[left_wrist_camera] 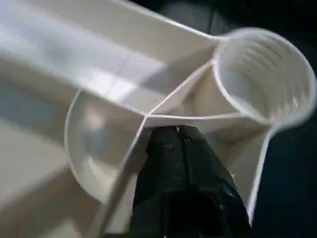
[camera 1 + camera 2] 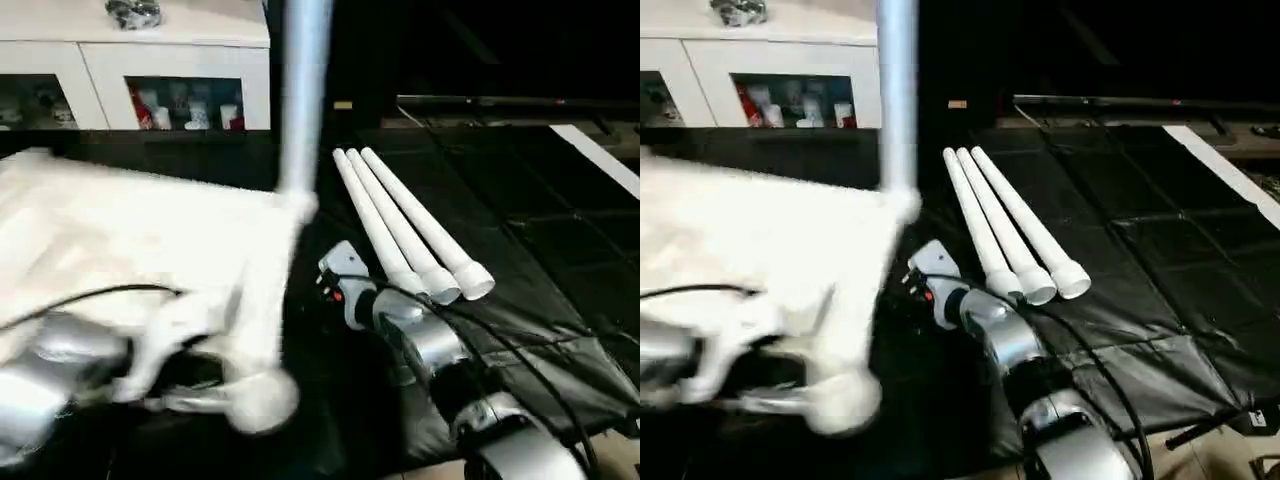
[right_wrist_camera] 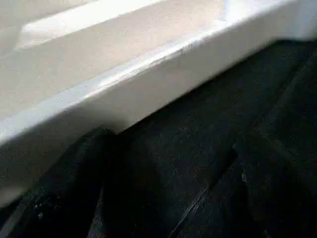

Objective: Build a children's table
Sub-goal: Rotate table base

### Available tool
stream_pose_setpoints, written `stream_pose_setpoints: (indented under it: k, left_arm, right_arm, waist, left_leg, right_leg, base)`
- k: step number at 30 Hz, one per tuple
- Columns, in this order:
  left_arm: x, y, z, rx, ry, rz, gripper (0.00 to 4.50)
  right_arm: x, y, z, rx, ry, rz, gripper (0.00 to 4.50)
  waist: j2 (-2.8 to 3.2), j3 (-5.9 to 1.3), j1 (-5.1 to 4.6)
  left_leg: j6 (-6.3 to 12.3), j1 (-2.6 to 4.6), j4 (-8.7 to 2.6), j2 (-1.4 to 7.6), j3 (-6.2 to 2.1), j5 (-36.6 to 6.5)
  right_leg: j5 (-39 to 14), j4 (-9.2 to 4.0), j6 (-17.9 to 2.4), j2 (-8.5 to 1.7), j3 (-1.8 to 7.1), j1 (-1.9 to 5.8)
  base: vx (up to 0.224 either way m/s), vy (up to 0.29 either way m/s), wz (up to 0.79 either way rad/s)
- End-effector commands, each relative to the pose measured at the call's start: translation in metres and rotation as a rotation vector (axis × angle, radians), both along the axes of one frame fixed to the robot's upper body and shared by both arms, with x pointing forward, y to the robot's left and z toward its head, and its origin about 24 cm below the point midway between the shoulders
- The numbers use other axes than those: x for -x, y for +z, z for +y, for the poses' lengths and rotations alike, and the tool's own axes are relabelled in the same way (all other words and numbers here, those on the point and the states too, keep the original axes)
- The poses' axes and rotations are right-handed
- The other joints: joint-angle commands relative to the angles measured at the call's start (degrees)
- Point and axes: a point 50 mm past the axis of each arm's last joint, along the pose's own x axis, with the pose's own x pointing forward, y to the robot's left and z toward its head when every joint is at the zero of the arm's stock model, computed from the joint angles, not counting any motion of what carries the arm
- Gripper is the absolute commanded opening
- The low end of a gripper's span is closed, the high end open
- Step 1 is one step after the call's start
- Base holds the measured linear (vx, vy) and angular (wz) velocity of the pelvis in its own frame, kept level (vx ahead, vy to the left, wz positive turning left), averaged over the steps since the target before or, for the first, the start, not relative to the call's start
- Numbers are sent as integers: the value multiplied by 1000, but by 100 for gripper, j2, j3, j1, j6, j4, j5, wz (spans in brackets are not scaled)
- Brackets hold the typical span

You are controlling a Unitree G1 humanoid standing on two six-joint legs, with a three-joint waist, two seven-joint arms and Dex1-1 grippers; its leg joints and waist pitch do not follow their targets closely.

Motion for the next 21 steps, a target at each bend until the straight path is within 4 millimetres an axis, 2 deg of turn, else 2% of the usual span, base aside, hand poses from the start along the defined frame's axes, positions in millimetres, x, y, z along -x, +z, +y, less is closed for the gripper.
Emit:
stream_pose_setpoints:
  k: [1, 2, 3, 4, 5, 8, 10, 14, 15, 17, 21]
  left_arm:
    - [-3, 5, -18, 49, -65, -52, 2]
    - [-14, 3, -25, 44, -41, -118, 2]
    - [-16, 3, -26, 43, -35, -127, 2]
    - [-27, 2, -30, 38, 12, -189, 2]
    - [-35, 2, -32, 35, 50, -230, 2]
    - [-50, 3, -32, 19, 114, -323, 2]
    - [-57, 5, -29, -2, 126, -377, 2]
    - [-59, 6, -20, -2, 139, -398, 2]
    - [-60, 6, -18, 5, 145, -408, 2]
    - [-61, 5, -17, 18, 156, -410, 2]
    - [-61, 7, -18, 63, 156, -417, 2]
  right_arm:
    - [4, 15, 31, -60, 119, -40, 424]
    - [3, 15, 30, -56, 115, -45, 424]
    - [3, 15, 30, -55, 114, -46, 424]
    - [2, 15, 28, -52, 108, -51, 424]
    - [2, 15, 28, -50, 105, -54, 424]
    - [-2, 18, 24, -46, 82, -73, 424]
    - [-8, 24, 20, -51, 43, -96, 424]
    - [-24, 40, 5, -65, -116, -145, 424]
    - [-29, 45, 1, -74, -162, -162, 424]
    - [-31, 48, -2, -83, -176, -174, 424]
    - [-29, 49, 0, -82, -135, -195, 424]
  waist:
    - [192, -322, 37]
    - [191, -327, 32]
    - [191, -322, 41]
    - [180, -329, 42]
    - [204, -326, 71]
    - [178, -345, 106]
    - [182, -339, 105]
    - [197, -354, 109]
    - [223, -356, 105]
    - [230, -355, 125]
    - [223, -357, 147]
  left_leg:
    - [-248, 24, -395, 198, -68, -1308]
    - [-225, 18, -392, 193, -67, -1259]
    - [-218, 31, -384, 189, -60, -1278]
    - [-210, 23, -382, 191, -60, -1284]
    - [-225, 42, -369, 189, -55, -1307]
    - [-205, 28, -363, 182, -60, -1243]
    - [-158, 4, -371, 173, -78, -1188]
    - [-163, 34, -370, 200, -78, -1138]
    - [-206, 38, -373, 201, -77, -1124]
    - [-234, 65, -363, 192, -59, -1188]
    - [-228, 36, -371, 192, -68, -1212]
  right_leg:
    - [-755, -391, -1103, -453, 343, 299]
    - [-662, -393, -1117, -448, 341, 303]
    - [-701, -410, -1109, -445, 342, 285]
    - [-729, -402, -1115, -452, 343, 304]
    - [-787, -418, -1100, -452, 343, 287]
    - [-765, -408, -1014, -453, 339, 318]
    - [-785, -409, -973, -449, 330, 328]
    - [-565, -380, -1082, -453, 320, 294]
    - [-481, -365, -1094, -443, 316, 294]
    - [-457, -366, -1088, -432, 319, 274]
    - [-453, -366, -1048, -451, 321, 300]
  base:
    - [0, 0, 0]
    - [0, 0, 0]
    - [0, 0, 0]
    - [0, 0, 0]
    - [0, 0, 0]
    - [0, 0, 0]
    - [0, 0, 0]
    - [0, 0, 0]
    - [0, 0, 0]
    - [0, 0, 0]
    - [0, 0, 0]
